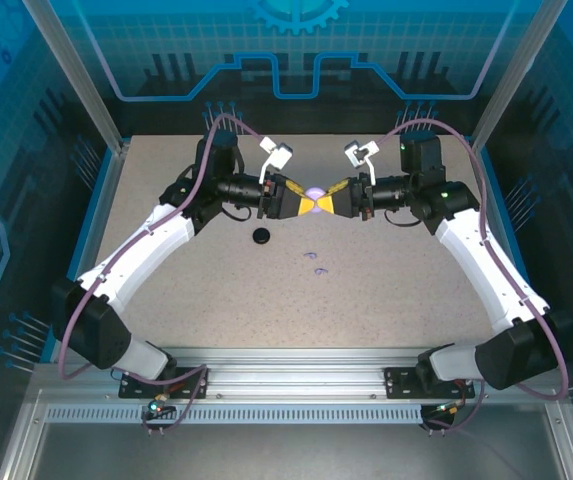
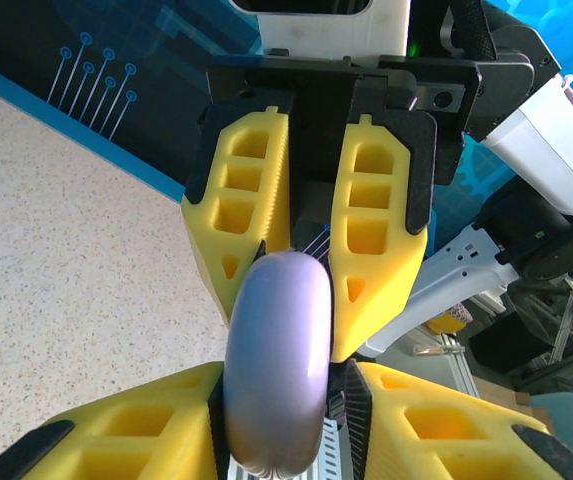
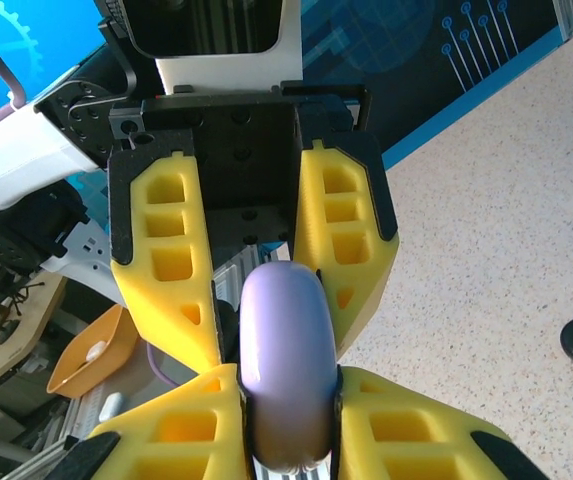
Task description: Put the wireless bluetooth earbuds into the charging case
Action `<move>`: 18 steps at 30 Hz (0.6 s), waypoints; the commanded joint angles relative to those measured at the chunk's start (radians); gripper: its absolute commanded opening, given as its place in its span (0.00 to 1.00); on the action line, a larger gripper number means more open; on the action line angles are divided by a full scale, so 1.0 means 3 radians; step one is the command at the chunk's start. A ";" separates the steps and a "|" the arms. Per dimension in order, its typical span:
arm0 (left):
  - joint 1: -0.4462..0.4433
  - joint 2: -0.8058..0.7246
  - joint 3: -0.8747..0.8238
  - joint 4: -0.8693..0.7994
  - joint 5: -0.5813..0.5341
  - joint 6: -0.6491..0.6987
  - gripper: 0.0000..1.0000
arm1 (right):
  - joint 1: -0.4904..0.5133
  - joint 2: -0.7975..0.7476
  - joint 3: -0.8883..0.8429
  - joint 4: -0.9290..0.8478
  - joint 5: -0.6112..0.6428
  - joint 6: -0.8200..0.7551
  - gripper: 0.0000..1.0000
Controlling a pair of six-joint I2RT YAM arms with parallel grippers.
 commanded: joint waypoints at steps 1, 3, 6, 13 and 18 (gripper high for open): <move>-0.0037 -0.0014 -0.0045 0.0118 0.0137 -0.0056 0.36 | -0.0009 -0.0088 0.0087 0.0161 -0.0025 0.0126 0.21; -0.0039 -0.0005 -0.0035 0.0133 0.0143 -0.0075 0.35 | -0.0004 -0.0095 0.0080 0.0208 -0.0019 0.0164 0.21; -0.0052 0.0006 -0.0029 0.0159 0.0151 -0.0087 0.33 | 0.0019 -0.0088 0.0079 0.0225 -0.0011 0.0176 0.21; -0.0072 0.0019 -0.0007 0.0191 0.0151 -0.0123 0.29 | 0.0063 -0.0066 0.0080 0.0267 0.0016 0.0201 0.21; -0.0072 0.0008 -0.0005 0.0190 0.0151 -0.0122 0.18 | 0.0076 -0.0070 0.0073 0.0235 0.0023 0.0192 0.22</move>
